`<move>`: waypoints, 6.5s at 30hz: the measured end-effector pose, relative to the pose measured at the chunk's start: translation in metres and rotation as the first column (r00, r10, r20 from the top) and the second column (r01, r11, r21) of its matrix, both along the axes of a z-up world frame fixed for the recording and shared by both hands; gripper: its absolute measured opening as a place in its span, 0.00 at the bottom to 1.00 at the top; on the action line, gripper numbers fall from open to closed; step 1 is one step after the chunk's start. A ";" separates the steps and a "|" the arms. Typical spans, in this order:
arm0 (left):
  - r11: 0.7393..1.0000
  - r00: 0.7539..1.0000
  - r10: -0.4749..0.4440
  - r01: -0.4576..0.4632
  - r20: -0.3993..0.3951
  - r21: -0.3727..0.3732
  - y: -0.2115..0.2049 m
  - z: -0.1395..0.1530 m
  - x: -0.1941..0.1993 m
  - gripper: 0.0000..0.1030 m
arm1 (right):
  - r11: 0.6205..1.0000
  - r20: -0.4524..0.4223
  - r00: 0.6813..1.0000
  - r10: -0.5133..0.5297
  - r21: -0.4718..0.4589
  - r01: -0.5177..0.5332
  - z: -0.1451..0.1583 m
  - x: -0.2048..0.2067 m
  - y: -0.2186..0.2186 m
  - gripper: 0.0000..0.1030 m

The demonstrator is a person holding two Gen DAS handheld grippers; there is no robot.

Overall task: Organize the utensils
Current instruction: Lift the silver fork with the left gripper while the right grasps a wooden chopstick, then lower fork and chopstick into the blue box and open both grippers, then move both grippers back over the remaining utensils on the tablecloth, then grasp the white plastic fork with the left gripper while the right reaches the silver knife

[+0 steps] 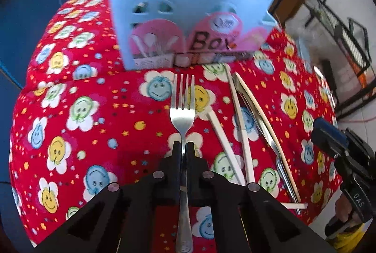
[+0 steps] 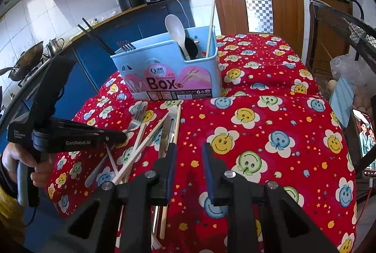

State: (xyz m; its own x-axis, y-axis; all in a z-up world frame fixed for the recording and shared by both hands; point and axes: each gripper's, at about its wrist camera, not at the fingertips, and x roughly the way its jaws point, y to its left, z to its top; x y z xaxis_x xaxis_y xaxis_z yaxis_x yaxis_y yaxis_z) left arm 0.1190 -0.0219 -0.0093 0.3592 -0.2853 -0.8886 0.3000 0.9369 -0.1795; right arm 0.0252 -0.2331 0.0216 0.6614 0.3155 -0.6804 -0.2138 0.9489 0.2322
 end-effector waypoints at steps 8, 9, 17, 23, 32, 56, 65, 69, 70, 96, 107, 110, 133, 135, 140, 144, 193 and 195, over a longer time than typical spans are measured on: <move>0.990 0.980 0.084 -0.061 0.180 -0.127 0.036 0.033 -0.025 0.03 | 0.999 -0.048 0.998 0.035 -0.001 -0.035 0.003 0.008 0.015 0.24; 0.988 0.976 0.095 -0.069 0.198 -0.135 0.038 0.036 -0.027 0.03 | 0.999 -0.059 0.997 0.045 0.004 -0.045 0.003 0.010 0.019 0.24; 0.973 0.931 0.181 -0.122 0.317 -0.196 0.071 0.063 -0.034 0.03 | 0.996 -0.131 0.988 0.083 0.024 -0.080 0.001 0.022 0.043 0.24; 0.968 0.899 0.211 -0.138 0.384 -0.209 0.085 0.076 -0.042 0.03 | 0.992 -0.231 0.966 0.114 0.086 -0.096 -0.005 0.039 0.055 0.24; 0.962 0.873 0.218 -0.116 0.437 -0.247 0.091 0.089 -0.054 0.03 | 0.999 -0.351 0.935 0.053 0.026 -0.047 -0.020 0.070 0.068 0.23; 0.947 0.807 0.243 -0.076 0.538 -0.313 0.076 0.123 -0.041 0.03 | 0.989 -0.264 0.960 0.089 0.138 -0.054 -0.002 0.078 0.052 0.06; 0.949 0.750 0.242 -0.051 0.616 -0.311 0.049 0.150 -0.028 0.03 | 0.987 0.025 0.999 0.029 0.155 -0.033 0.056 0.058 0.026 0.06; 0.956 0.714 0.231 -0.038 0.661 -0.292 0.036 0.164 -0.015 0.03 | 0.990 0.113 0.994 -0.002 0.139 -0.014 0.074 0.064 0.018 0.06; 0.957 0.710 0.226 -0.034 0.667 -0.289 0.033 0.166 -0.012 0.03 | 0.991 0.130 0.991 -0.011 0.135 -0.007 0.077 0.067 0.019 0.06; 0.967 0.646 0.242 -0.101 0.724 -0.233 0.003 0.138 0.067 0.03 | 0.997 0.477 0.876 -0.074 0.059 0.052 0.085 0.143 0.015 0.07; 0.966 0.662 0.240 -0.090 0.710 -0.242 0.003 0.139 0.061 0.10 | 0.997 0.444 0.894 -0.056 0.073 0.026 0.076 0.146 0.011 0.16; 0.966 0.666 0.238 -0.086 0.707 -0.245 0.003 0.142 0.057 0.10 | 0.997 0.455 0.889 -0.053 0.081 0.018 0.082 0.139 0.012 0.20; 0.981 0.736 0.167 -0.056 0.656 -0.188 0.014 0.150 -0.022 0.10 | 0.993 0.339 0.940 -0.042 0.121 0.000 0.091 0.056 0.012 0.21; 0.981 0.753 0.159 -0.049 0.638 -0.187 0.015 0.146 -0.028 0.10 | 0.994 0.319 0.947 -0.045 0.110 0.010 0.086 0.047 0.013 0.21; 0.983 0.800 0.148 -0.054 0.582 -0.177 0.018 0.130 -0.041 0.10 | 0.994 0.271 0.961 -0.057 0.105 0.030 0.075 0.029 0.012 0.21; 0.983 0.842 0.143 -0.061 0.519 -0.172 0.022 0.113 -0.046 0.10 | 0.995 0.237 0.970 -0.058 0.091 0.038 0.069 0.017 0.012 0.21; 0.993 0.999 0.041 -0.038 0.030 -0.115 -0.042 0.000 -0.019 0.06 | 0.988 0.029 0.995 -0.099 0.121 0.095 0.001 -0.018 -0.031 0.23; 0.985 0.998 0.055 -0.049 0.032 -0.169 -0.039 0.001 -0.017 0.06 | 0.988 0.030 0.995 -0.100 0.118 0.096 0.001 -0.018 -0.031 0.23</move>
